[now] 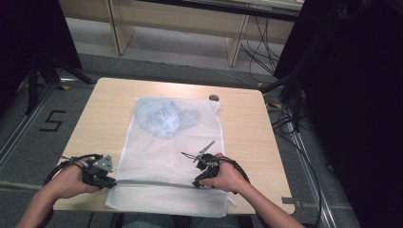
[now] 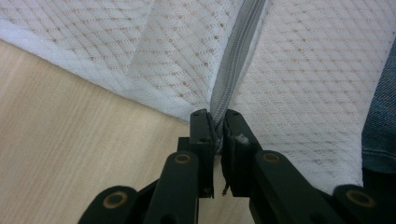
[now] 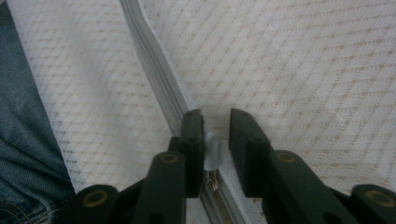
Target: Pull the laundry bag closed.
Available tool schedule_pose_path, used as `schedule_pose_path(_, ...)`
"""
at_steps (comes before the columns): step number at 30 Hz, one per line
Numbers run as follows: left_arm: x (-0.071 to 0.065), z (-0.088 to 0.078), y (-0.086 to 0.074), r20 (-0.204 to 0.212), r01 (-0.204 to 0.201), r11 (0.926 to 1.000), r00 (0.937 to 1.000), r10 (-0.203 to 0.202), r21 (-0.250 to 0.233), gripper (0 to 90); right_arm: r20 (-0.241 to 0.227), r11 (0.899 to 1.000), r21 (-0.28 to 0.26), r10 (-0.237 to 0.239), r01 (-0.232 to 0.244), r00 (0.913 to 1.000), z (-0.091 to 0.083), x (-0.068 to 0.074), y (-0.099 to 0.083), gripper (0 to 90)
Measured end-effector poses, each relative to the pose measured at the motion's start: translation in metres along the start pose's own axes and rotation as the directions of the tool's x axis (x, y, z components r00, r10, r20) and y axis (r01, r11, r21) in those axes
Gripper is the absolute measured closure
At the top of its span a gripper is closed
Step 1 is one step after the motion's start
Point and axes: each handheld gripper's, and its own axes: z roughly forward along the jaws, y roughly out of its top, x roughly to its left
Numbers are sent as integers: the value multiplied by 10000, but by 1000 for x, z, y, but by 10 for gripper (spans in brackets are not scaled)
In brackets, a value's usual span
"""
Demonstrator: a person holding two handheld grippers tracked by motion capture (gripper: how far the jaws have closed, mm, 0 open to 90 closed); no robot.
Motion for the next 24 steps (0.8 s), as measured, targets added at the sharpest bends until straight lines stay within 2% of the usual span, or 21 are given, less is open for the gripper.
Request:
schedule_pose_path(1,0,0,0,-1,11,10000,10000,-11,-13,833,81,9995,85,310,-310,9995,0,3,0,798)
schedule_pose_path(3,0,0,0,15,90,10000,10000,-90,11,833,152,9991,185,382,-385,9992,0,3,0,830)
schedule_pose_path(4,0,0,0,11,77,10000,10000,-77,22,833,93,9987,160,485,-486,9988,-1,2,0,835)
schedule_pose_path(5,0,0,0,14,101,9999,9999,-101,1,833,98,9992,112,384,-385,9992,-1,0,0,838)
schedule_pose_path(7,0,0,0,12,116,9999,9999,-116,-5,833,62,9968,-30,796,-796,9968,-6,-1,-2,849)
schedule_pose_path(10,0,0,0,-9,67,10000,10000,-67,29,833,27,9968,-178,774,-773,9970,-11,-3,-4,850)
schedule_pose_path(11,0,0,0,-17,66,10000,10000,-65,32,833,-25,9959,-216,884,-884,9961,-14,-3,-5,849)
schedule_pose_path(12,0,0,0,-18,68,10000,10000,-67,28,833,-79,9922,-285,1209,-1211,9926,-16,-2,-7,847)
schedule_pose_path(14,0,0,0,-15,87,10000,10000,-87,16,833,-62,9902,-311,1359,-1360,9907,-21,-3,-11,843)
schedule_pose_path(15,0,0,0,3,91,10000,10000,-91,15,833,3,9923,-306,1200,-1199,9928,-23,-5,-13,841)
schedule_pose_path(17,0,0,0,7,116,9999,9999,-116,7,833,-179,9882,-286,1502,-1506,9885,-26,-4,-17,839)
schedule_pose_path(19,0,0,0,8,108,9999,9999,-108,49,832,-102,9884,-207,1502,-1504,9886,-28,-8,-22,839)
schedule_pose_path(20,0,0,0,12,110,9999,9999,-110,54,832,-296,9850,-310,1690,-1699,9852,-27,-8,-22,839)
schedule_pose_path(22,0,0,0,-9,123,9999,9999,-123,35,832,-333,9844,-260,1729,-1738,9844,-25,-10,-23,841)
schedule_pose_path(23,0,0,0,-9,137,9999,9999,-137,14,832,-201,9871,-195,1588,-1592,9871,-24,-11,-23,843)
schedule_pose_path(24,0,0,0,1,146,9999,9999,-146,3,832,-261,9903,-67,1388,-1390,9900,-22,-13,-23,841)
